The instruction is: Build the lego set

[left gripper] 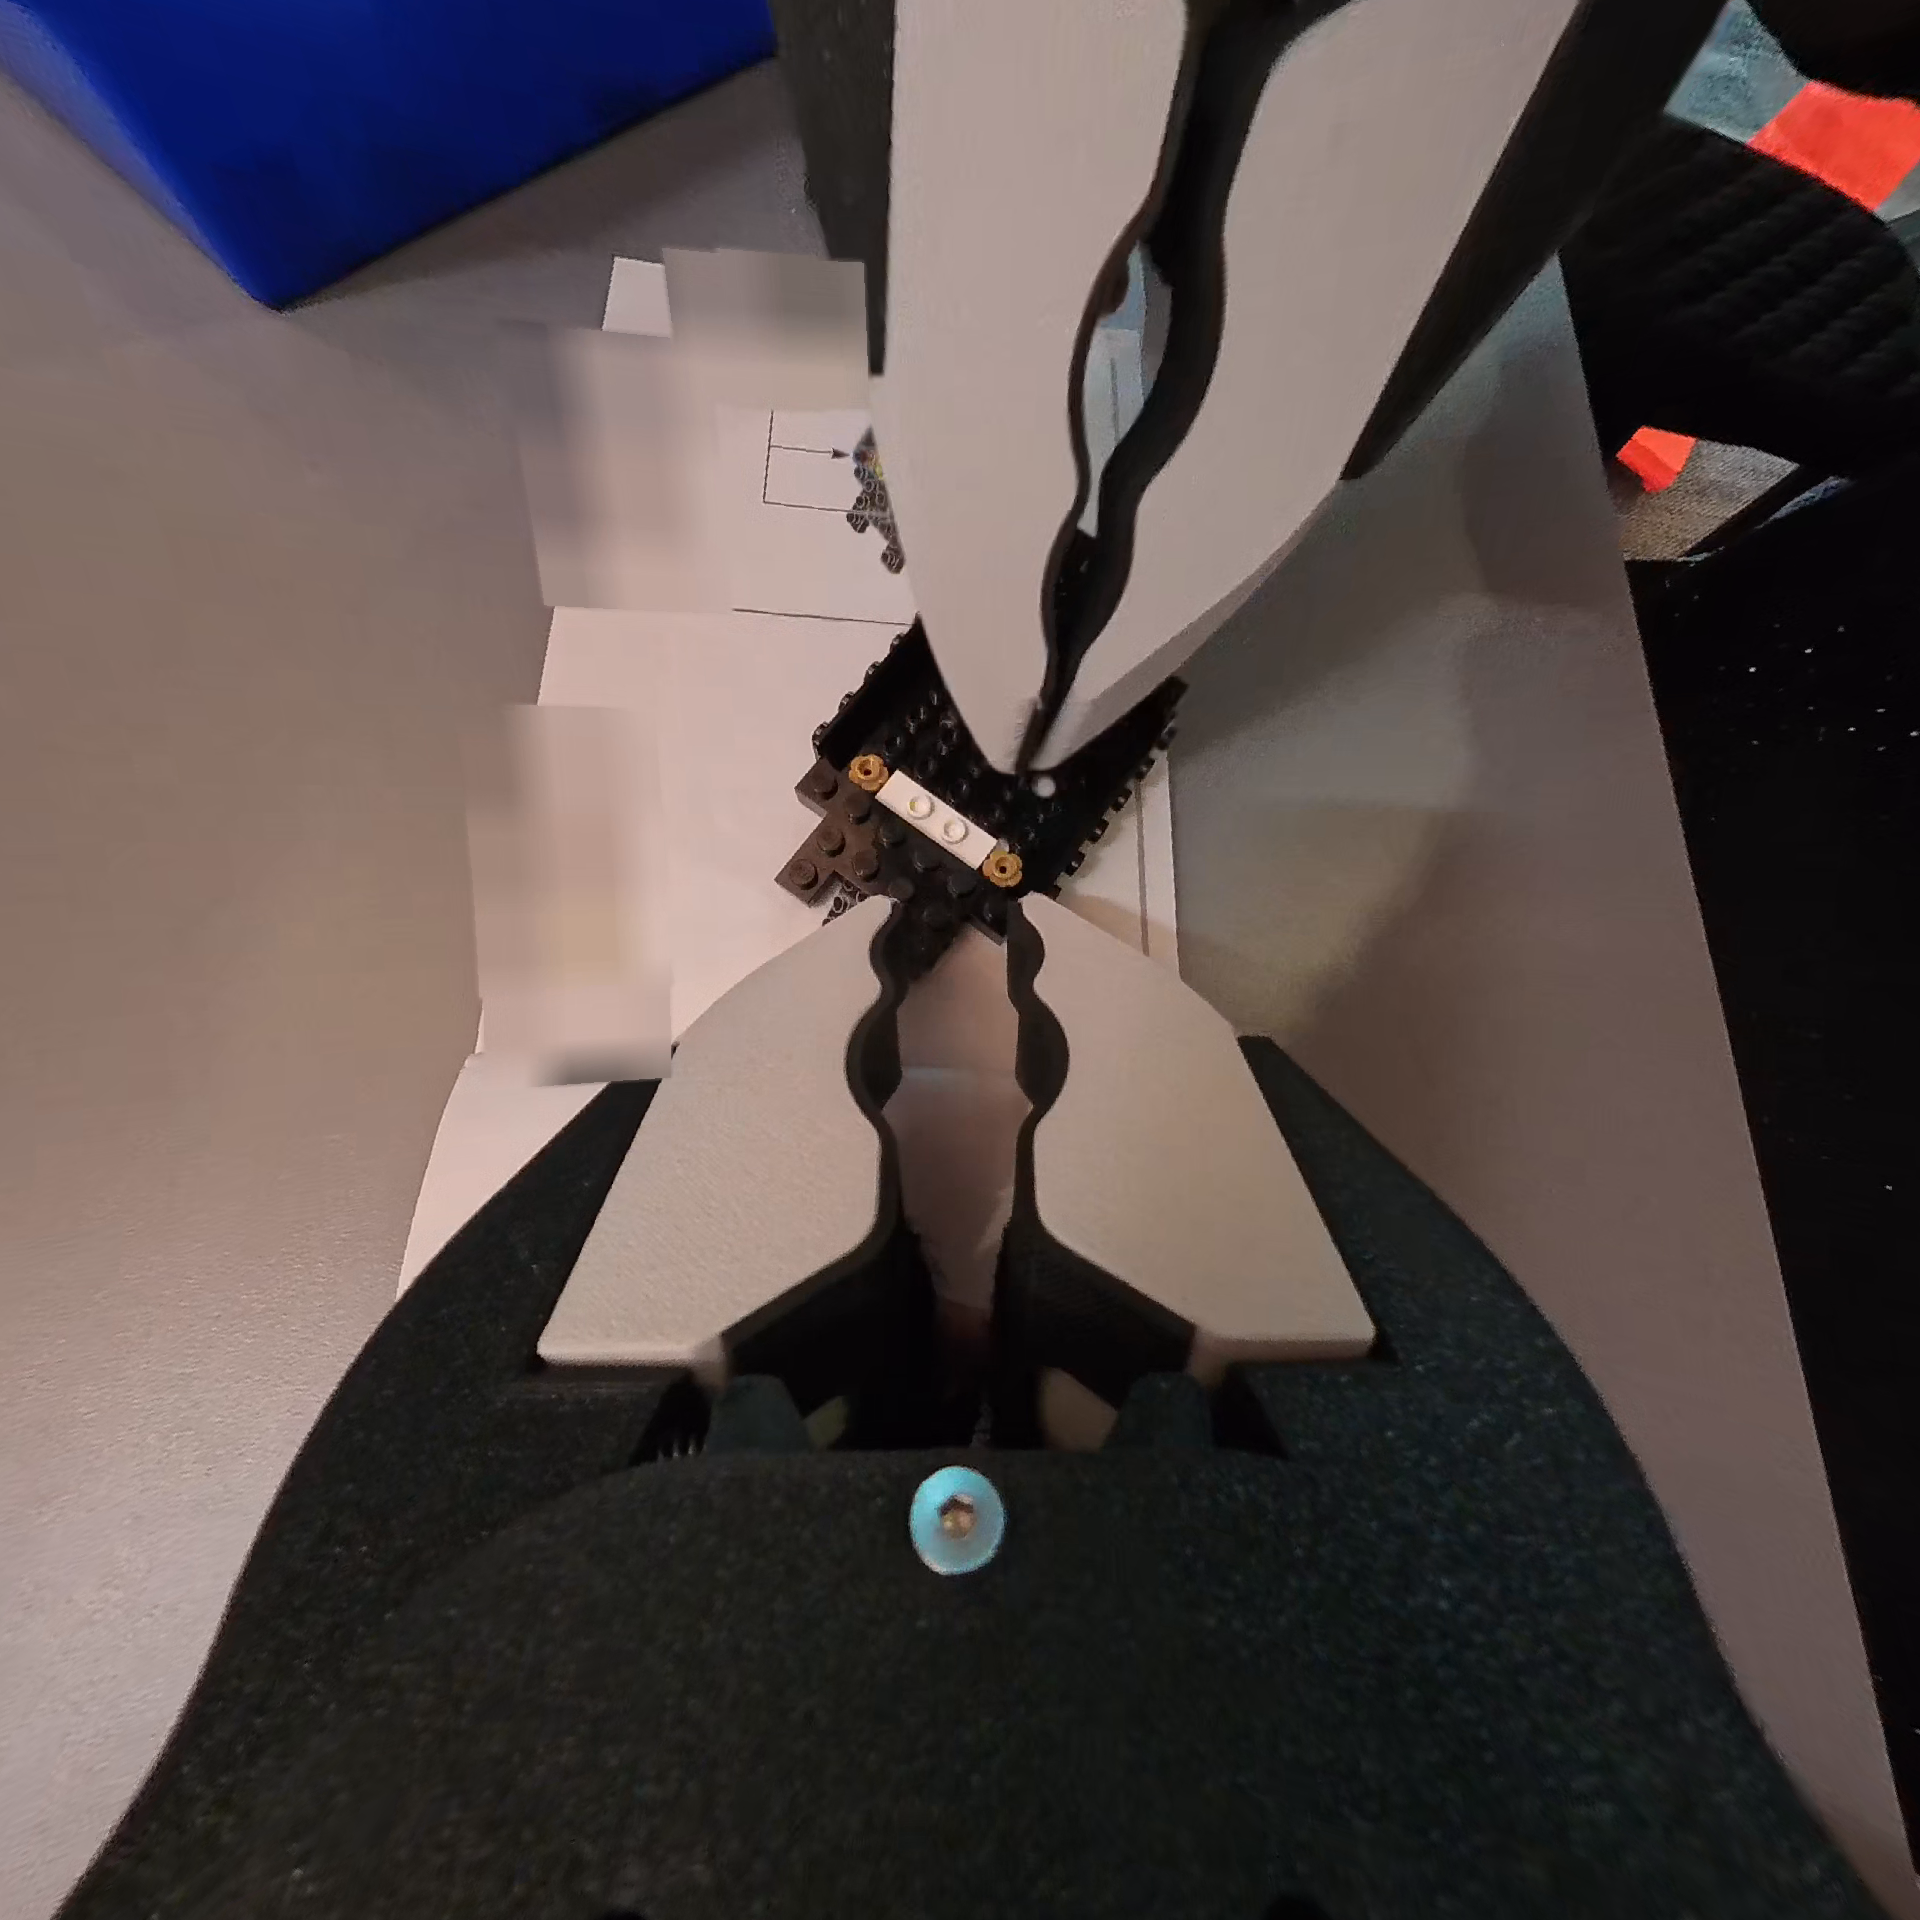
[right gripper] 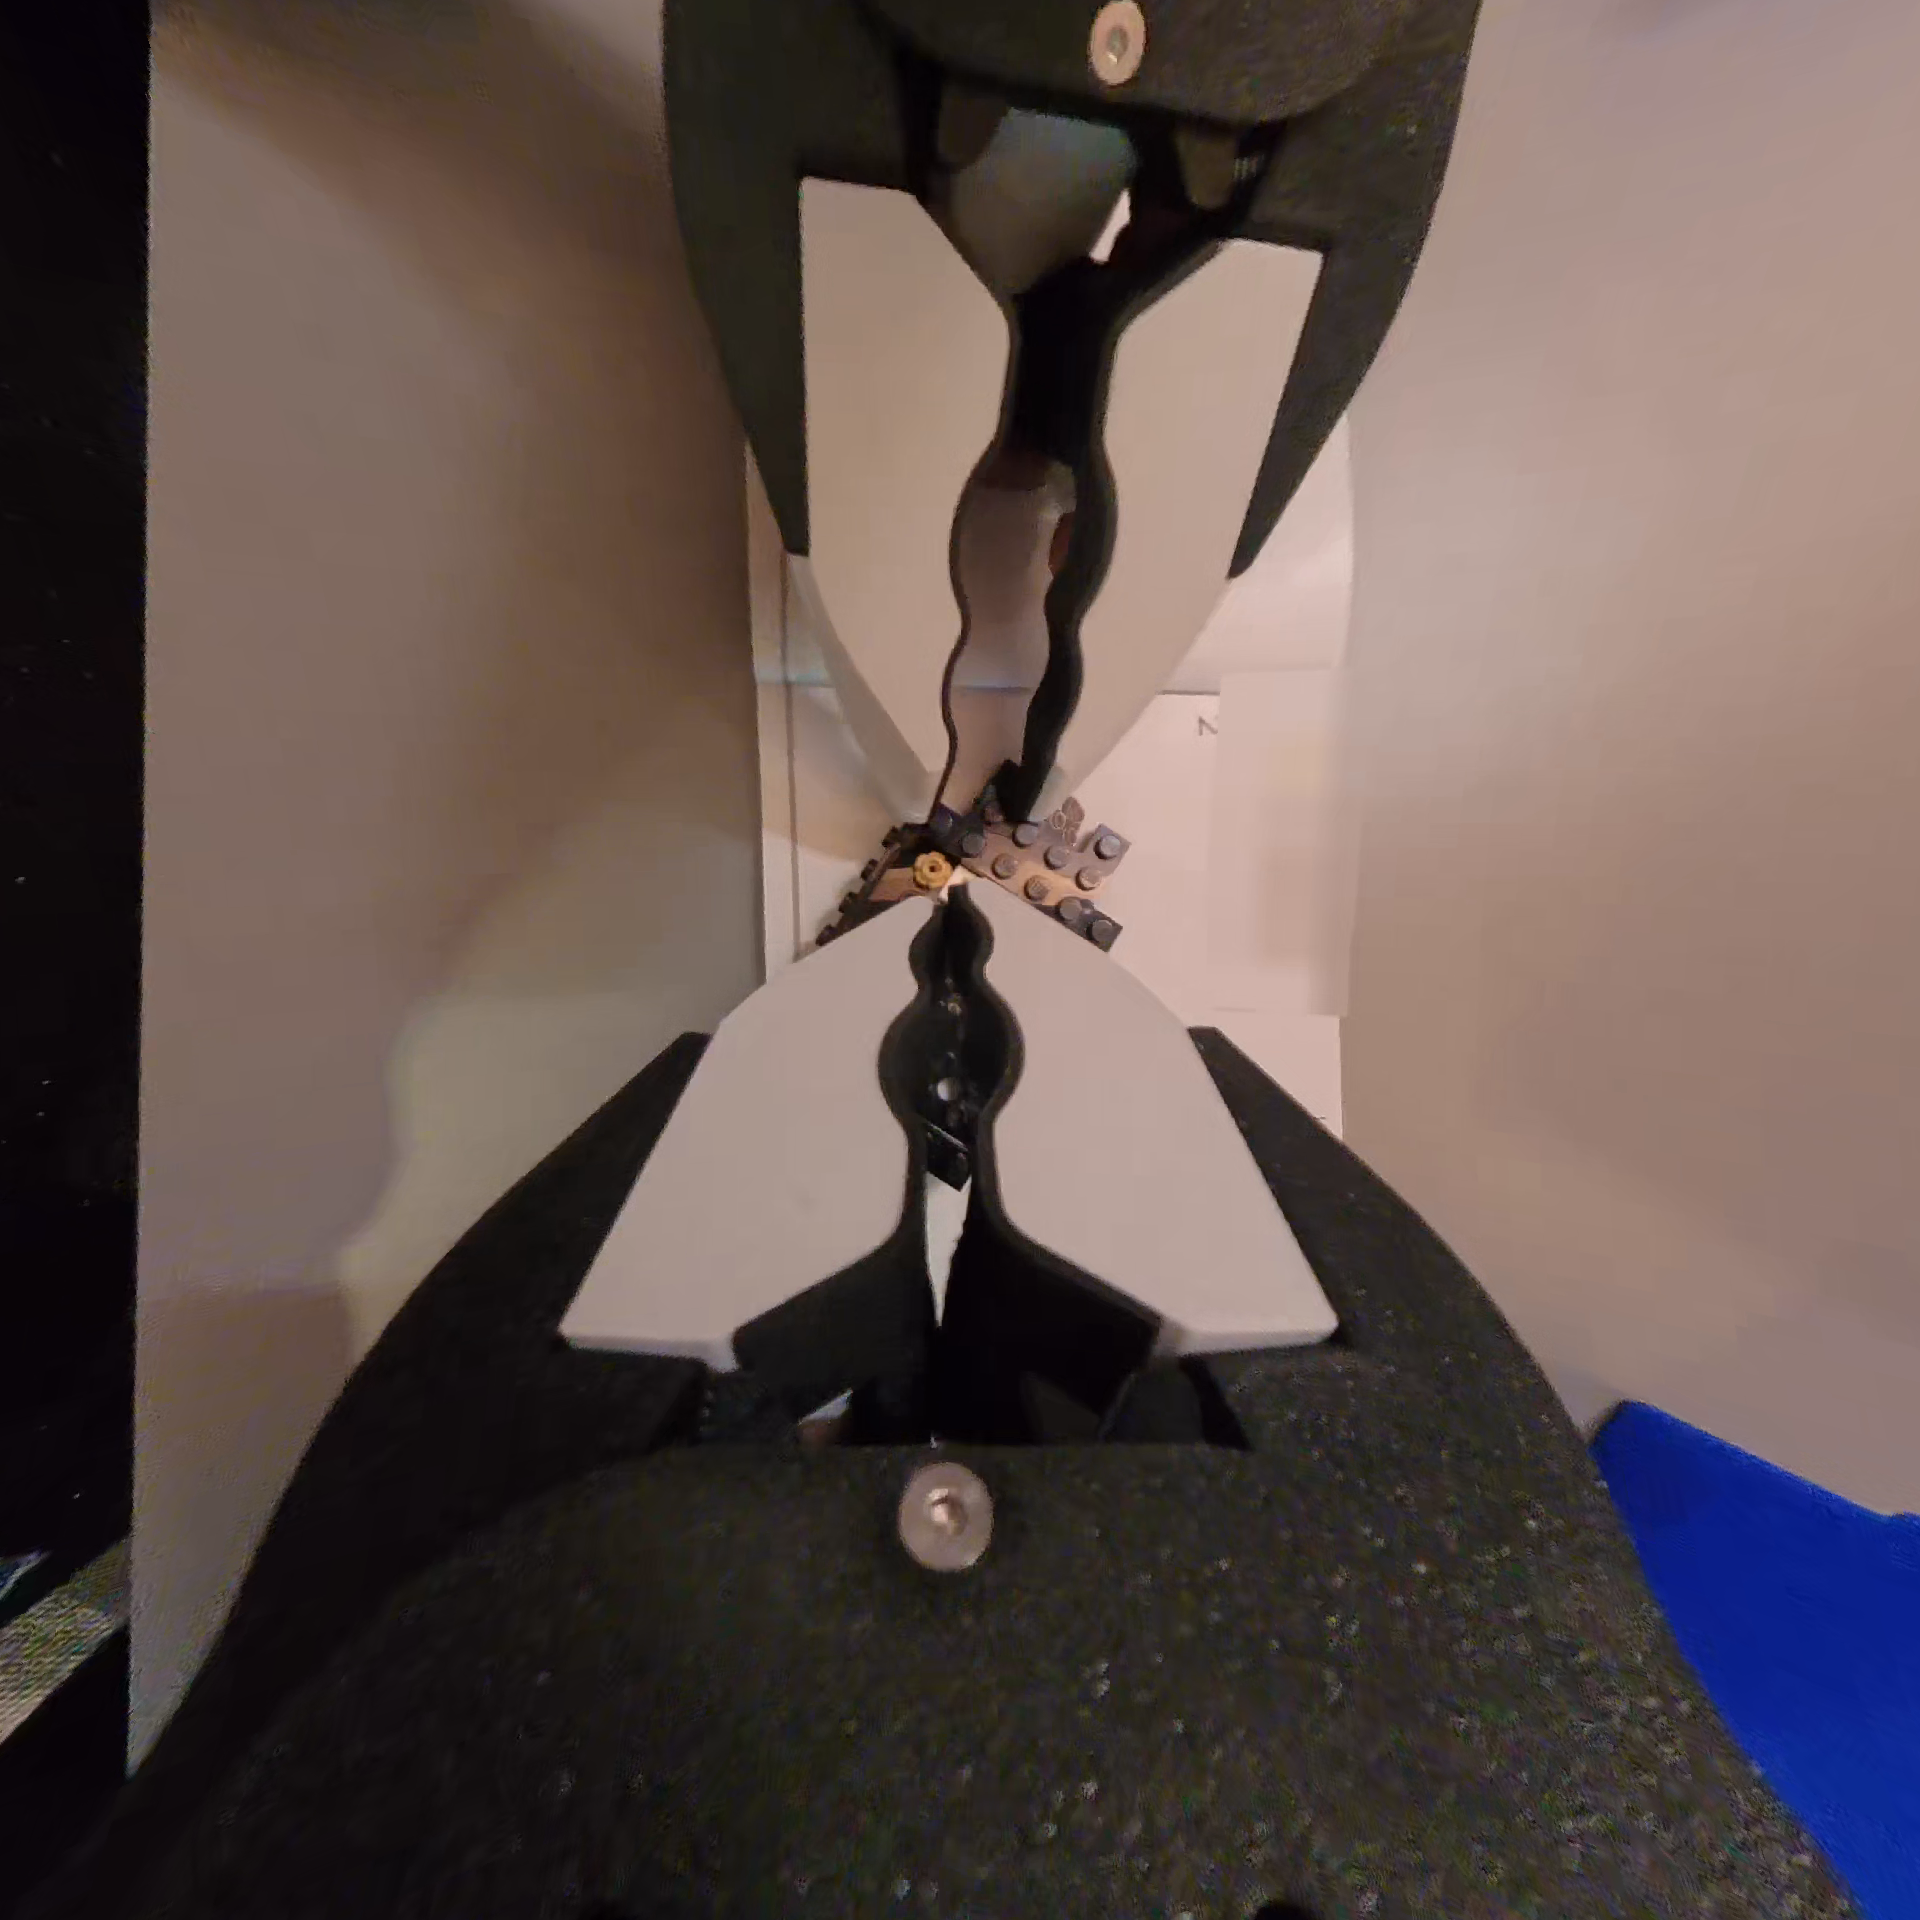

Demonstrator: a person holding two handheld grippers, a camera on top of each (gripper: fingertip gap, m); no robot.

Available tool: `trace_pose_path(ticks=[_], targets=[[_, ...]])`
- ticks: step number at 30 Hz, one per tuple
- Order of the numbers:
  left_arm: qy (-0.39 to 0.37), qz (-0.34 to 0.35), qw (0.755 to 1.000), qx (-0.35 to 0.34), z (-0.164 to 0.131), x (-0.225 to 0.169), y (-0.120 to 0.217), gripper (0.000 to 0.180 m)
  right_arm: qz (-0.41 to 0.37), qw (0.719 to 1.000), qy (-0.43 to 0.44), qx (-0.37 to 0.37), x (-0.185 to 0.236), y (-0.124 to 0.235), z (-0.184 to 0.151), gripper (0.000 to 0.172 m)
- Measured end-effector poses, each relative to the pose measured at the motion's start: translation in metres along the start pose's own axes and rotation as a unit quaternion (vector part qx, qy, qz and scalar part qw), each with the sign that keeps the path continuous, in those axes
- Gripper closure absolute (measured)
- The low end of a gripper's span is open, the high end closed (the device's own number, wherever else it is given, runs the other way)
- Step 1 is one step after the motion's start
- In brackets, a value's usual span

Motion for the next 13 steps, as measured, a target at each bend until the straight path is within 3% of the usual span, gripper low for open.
trace_pose_path(ticks=[1, 13], targets=[[0.0, 0.0, 1.0, 0.0, 0.0, 0.0, 0.0, 0.164, 0.003, 1.0, 0.004, 0.0, 0.002, -0.001, 0.0, 0.172], [0.006, 0.0, 1.0, -0.001, 0.0, 0.001, 0.002, 0.16, 0.032, 0.997, 0.011, 0.071, 0.002, -0.022, 0.008, 0.172]])
Point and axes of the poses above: each gripper's, where its closed fingertips meet, y back along the fingers, z out of its top, x = y × z across the jaws, the point moved 5 cm from there along y, back along the fingers, and after that the axes turned 15 degrees about x, right-handed, at the moved point
